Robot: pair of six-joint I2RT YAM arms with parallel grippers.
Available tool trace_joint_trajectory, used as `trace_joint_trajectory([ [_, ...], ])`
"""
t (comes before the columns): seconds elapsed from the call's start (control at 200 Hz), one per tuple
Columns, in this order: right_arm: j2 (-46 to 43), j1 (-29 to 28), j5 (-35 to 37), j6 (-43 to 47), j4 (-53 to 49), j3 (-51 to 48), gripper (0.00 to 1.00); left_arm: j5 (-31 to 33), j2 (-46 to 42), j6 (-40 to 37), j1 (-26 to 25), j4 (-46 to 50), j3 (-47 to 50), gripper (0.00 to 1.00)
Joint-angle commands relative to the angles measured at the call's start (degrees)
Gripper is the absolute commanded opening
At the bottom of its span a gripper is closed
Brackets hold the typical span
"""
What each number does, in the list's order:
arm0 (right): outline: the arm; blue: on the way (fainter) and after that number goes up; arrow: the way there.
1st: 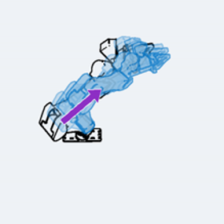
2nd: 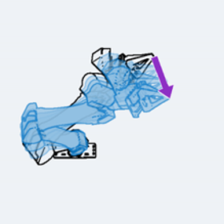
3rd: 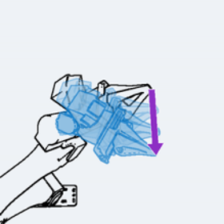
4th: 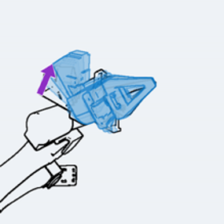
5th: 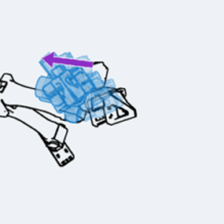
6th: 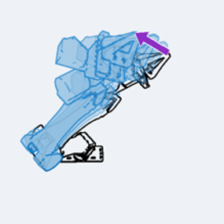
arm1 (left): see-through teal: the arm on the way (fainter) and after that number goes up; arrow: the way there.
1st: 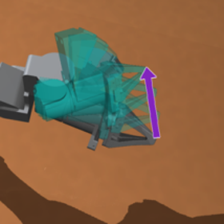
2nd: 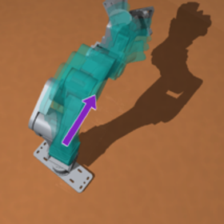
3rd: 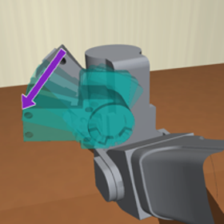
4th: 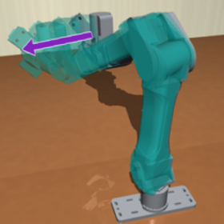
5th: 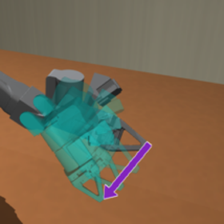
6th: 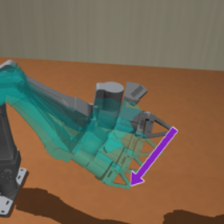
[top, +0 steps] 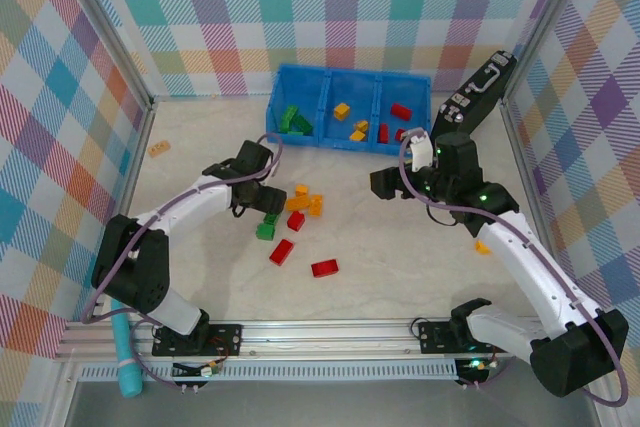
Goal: Sort the legos into containers by color
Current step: Pick up the lego from the center of the table.
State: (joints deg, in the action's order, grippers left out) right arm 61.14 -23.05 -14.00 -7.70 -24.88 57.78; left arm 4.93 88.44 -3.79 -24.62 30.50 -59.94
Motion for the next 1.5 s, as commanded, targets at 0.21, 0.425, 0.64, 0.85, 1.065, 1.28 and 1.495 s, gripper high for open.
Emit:
trace_joint_trajectory([
  [0.21, -0.24, -1.03, 0.63, 0.05, -0.31, 1.13, 0.91, -3.05, 4.98, 1.82, -1.81, -3.86, 1.81, 0.81],
  [0.425, -0.06, -1.12, 0.99, 0.27, -0.66, 1.17, 0.91, -2.54, 7.59, 3.12, -2.07, -4.61, 2.40, 0.76],
  [0.64, -0.24, -1.12, 1.52, 0.15, -0.54, 0.69, 0.91, -2.49, 9.01, 3.79, -2.18, -3.89, 2.29, 0.66],
  [0.85, -0.41, -1.17, 1.87, 0.41, -0.52, 0.23, 0.91, -2.29, 11.22, 4.09, -2.26, -1.61, 1.33, 0.55],
  [1.065, -0.50, -1.12, 2.13, 0.90, -0.96, 0.22, 0.92, -0.87, 13.55, 4.58, -2.27, 0.28, 0.53, 0.51],
  [1.28, -2.16, -1.12, 2.79, 0.83, -1.44, -0.60, 0.92, -1.23, 13.75, 4.32, -2.34, 2.65, -1.74, 0.34],
  [1.495, -1.58, -1.21, 0.03, 3.17, -6.63, 1.98, 0.96, 0.78, 13.95, 2.56, -2.36, 7.30, -9.34, 0.33],
])
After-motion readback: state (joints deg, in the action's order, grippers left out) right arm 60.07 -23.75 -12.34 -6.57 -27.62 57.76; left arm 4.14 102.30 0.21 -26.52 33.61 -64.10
